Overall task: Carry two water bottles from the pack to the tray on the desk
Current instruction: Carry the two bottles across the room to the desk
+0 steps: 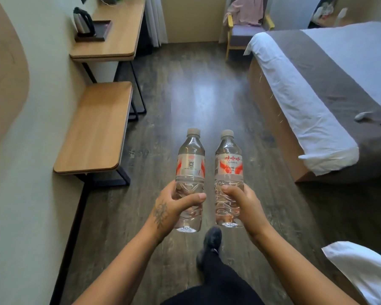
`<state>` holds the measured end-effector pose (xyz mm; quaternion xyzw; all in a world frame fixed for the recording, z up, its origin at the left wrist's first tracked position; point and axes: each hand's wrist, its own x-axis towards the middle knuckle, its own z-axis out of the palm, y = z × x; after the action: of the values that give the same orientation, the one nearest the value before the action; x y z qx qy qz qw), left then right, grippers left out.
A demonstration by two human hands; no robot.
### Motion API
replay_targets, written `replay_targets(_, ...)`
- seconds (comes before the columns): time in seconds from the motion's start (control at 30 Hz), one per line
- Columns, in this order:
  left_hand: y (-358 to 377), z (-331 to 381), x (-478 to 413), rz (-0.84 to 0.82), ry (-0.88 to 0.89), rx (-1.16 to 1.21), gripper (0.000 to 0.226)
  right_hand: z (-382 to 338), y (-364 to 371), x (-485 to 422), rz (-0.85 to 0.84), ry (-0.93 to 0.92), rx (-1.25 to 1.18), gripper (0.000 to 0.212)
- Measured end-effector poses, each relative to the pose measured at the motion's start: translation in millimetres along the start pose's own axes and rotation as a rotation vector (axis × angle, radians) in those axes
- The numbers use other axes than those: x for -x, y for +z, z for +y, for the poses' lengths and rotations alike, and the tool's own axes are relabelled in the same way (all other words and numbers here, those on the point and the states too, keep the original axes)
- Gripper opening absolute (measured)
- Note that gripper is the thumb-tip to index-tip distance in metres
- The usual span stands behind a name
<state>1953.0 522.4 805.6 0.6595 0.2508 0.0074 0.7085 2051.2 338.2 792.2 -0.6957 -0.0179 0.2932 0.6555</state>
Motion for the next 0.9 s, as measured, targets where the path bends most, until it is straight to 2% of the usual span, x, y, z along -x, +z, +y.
replay_targets(0.13, 2.4, 22.7, -74.4, 0.071, 0.012, 0.016, 0.069, -22.6, -8.5, -85.5, -0.037, 0.007, 0.011, 0.052)
replay_targets(0.33, 10.9, 69.9, -176.2, 0.168, -0.031, 0.087, 0.074, -71.8, -21.5, -196.3, -0.116, 0.006, 0.034, 0.079)
replay_targets(0.5, 11.5, 101.5, -244.7, 0.184, -0.031, 0.032, 0.068, -106.2, -25.3, -274.2, -0.177, 0.015, 0.054, 0.064)
replay_targets(0.67, 3.1, 127.5, -312.0, 0.175, -0.032, 0.039, 0.064, -138.4, -22.5, -343.5, -0.165, -0.006, 0.083, 0.073)
replay_targets(0.8, -11.6, 141.3, -377.4, 0.159, -0.049, 0.072, 0.062, -153.3, -15.2, -410.0, -0.157, 0.012, 0.082, 0.055)
replay_targets(0.9, -29.4, 153.5, -433.5, 0.14, -0.048, 0.065, 0.062, -165.4, -4.2, -463.7, -0.136, 0.025, 0.087, 0.063)
